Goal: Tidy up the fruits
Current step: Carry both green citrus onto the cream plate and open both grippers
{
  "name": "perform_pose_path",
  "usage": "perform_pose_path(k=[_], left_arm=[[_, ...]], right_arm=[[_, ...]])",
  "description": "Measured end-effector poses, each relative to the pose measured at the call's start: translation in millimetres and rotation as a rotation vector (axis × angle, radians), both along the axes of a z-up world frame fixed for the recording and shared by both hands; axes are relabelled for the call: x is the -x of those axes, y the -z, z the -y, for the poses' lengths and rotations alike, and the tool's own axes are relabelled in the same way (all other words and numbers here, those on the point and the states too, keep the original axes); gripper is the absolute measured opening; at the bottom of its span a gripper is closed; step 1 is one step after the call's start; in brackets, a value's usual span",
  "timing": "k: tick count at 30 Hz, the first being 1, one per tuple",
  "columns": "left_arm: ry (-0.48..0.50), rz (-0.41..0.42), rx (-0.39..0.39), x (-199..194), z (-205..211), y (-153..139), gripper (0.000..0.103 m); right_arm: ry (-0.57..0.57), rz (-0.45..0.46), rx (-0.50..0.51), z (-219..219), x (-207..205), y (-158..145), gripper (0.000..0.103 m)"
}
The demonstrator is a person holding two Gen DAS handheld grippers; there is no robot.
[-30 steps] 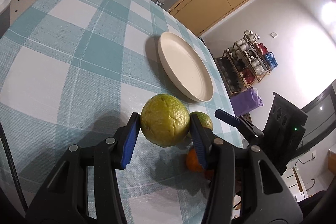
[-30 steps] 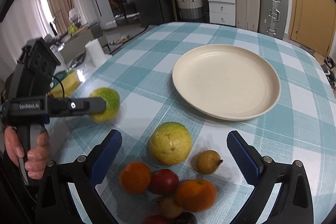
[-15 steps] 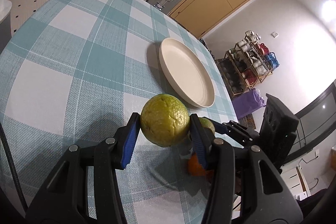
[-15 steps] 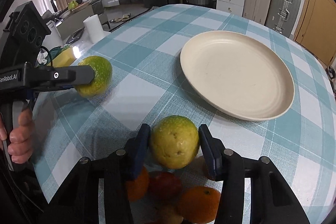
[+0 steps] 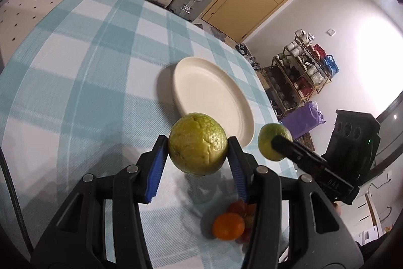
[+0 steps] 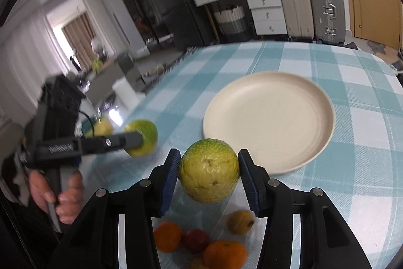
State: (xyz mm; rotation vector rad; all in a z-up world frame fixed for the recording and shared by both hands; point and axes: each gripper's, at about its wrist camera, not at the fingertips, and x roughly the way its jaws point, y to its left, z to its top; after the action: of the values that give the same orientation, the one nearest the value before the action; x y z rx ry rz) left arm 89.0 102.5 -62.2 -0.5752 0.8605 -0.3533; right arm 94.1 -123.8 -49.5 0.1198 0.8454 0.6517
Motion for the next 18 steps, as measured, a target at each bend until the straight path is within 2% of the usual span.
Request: perform_pose_path(k=[4, 11, 18], left_arm=[[0.027, 0.016, -0.03, -24, 16, -13, 0.045], [0.066, 0.017, -0.054, -74, 37, -28, 0.045], [0.088, -0.006, -0.077, -132, 60, -26, 0.045]], right_arm=[[0.04, 0.019, -0.052, 21, -19, -13, 0.048], [0.079, 0.047, -0.083, 44, -55, -25, 0.048], [0.097, 0.062, -0.097, 53, -100, -29, 0.048]])
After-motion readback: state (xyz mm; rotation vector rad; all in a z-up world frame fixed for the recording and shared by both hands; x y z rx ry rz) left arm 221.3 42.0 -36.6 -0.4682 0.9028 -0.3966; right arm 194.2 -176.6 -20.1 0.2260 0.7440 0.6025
